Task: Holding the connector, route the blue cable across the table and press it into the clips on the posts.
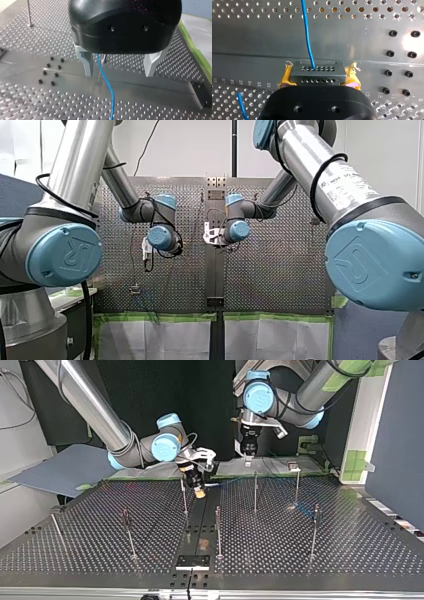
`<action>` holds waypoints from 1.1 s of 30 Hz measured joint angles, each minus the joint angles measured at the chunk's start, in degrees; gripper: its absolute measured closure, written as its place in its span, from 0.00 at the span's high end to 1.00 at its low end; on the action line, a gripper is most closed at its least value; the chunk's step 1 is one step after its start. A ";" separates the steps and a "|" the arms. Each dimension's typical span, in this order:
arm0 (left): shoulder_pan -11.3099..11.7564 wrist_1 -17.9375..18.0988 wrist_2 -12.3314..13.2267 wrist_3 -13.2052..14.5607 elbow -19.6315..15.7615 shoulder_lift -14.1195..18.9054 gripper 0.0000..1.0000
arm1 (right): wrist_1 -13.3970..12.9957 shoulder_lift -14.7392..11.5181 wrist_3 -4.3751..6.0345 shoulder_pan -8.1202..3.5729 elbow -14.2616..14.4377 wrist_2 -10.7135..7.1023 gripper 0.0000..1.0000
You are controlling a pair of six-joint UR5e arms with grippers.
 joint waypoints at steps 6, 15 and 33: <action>-2.67 -0.59 -1.20 -1.11 3.07 -3.02 1.00 | 0.10 0.01 0.00 -0.33 0.00 0.11 0.00; -3.57 -2.08 -2.02 -2.05 7.26 -4.30 1.00 | 0.10 0.01 0.08 -0.77 0.03 0.12 0.00; -2.89 -5.51 -4.51 -2.38 15.71 -11.47 1.00 | 0.11 0.00 0.00 -0.88 0.03 0.00 0.00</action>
